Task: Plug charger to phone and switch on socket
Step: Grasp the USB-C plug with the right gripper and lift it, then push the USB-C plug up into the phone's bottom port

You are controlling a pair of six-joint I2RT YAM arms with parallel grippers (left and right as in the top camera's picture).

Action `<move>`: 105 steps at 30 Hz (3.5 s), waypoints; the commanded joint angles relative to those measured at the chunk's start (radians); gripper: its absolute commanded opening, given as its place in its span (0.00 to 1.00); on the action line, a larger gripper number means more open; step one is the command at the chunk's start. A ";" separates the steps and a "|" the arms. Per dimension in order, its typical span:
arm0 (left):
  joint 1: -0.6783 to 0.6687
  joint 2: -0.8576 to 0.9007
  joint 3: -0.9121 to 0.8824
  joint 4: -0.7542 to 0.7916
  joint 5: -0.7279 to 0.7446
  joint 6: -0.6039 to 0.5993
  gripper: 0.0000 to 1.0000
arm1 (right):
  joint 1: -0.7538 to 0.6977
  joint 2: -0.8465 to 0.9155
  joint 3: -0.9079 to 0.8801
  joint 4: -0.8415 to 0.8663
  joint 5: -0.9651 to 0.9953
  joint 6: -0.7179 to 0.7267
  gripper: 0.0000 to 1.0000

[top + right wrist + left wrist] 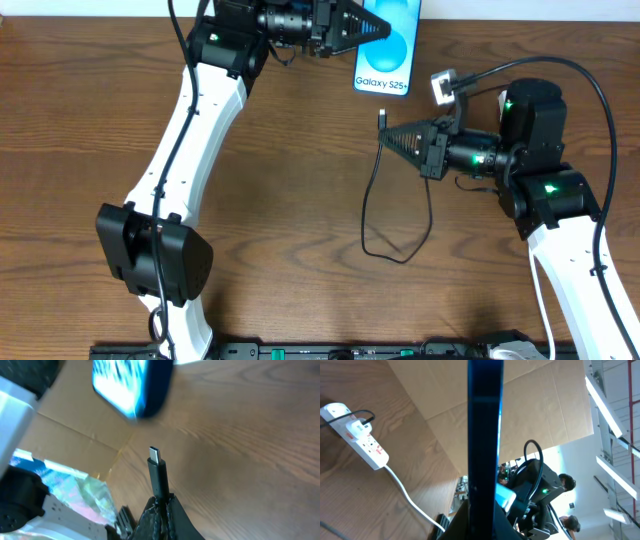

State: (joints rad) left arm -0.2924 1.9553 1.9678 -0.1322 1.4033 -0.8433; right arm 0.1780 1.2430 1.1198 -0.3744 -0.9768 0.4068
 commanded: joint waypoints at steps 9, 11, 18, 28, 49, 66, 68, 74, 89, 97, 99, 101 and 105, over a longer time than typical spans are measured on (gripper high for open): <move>0.005 -0.030 0.013 0.007 -0.054 -0.016 0.07 | 0.000 -0.009 0.006 0.114 -0.024 0.210 0.01; 0.005 -0.031 0.013 0.008 -0.058 -0.015 0.07 | 0.000 -0.009 0.006 0.112 -0.025 0.210 0.01; 0.005 -0.030 0.013 0.008 -0.061 -0.015 0.07 | 0.000 -0.009 0.006 0.117 -0.024 0.212 0.01; 0.005 -0.030 0.013 0.007 -0.050 -0.003 0.07 | 0.000 -0.009 0.006 0.133 -0.020 0.229 0.01; 0.005 -0.030 0.013 0.007 -0.001 0.004 0.08 | 0.022 -0.008 0.006 0.155 0.000 0.277 0.01; 0.005 -0.030 0.013 0.006 0.000 0.022 0.07 | 0.032 -0.008 0.006 0.167 0.037 0.281 0.01; 0.005 -0.030 0.013 0.006 0.000 0.022 0.07 | 0.032 -0.008 0.006 0.161 0.052 0.281 0.01; 0.005 -0.030 0.013 0.006 0.000 0.018 0.07 | 0.032 -0.008 0.006 0.161 0.060 0.281 0.01; 0.005 -0.030 0.013 0.006 0.000 0.019 0.07 | 0.032 -0.008 0.006 0.181 0.071 0.304 0.01; 0.005 -0.030 0.013 0.003 0.003 0.019 0.07 | 0.032 -0.008 0.006 0.208 0.082 0.315 0.01; 0.005 -0.030 0.013 0.003 0.003 0.019 0.07 | 0.032 -0.008 0.006 0.209 0.092 0.319 0.01; 0.005 -0.030 0.013 0.003 0.003 0.019 0.07 | 0.032 -0.008 0.006 0.212 0.103 0.319 0.01; 0.005 -0.030 0.013 0.003 0.003 0.019 0.07 | 0.032 -0.008 0.006 0.248 0.111 0.319 0.01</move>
State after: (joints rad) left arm -0.2859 1.9553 1.9678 -0.1307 1.3575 -0.8379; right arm 0.2016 1.2430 1.1168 -0.1616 -0.9226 0.7216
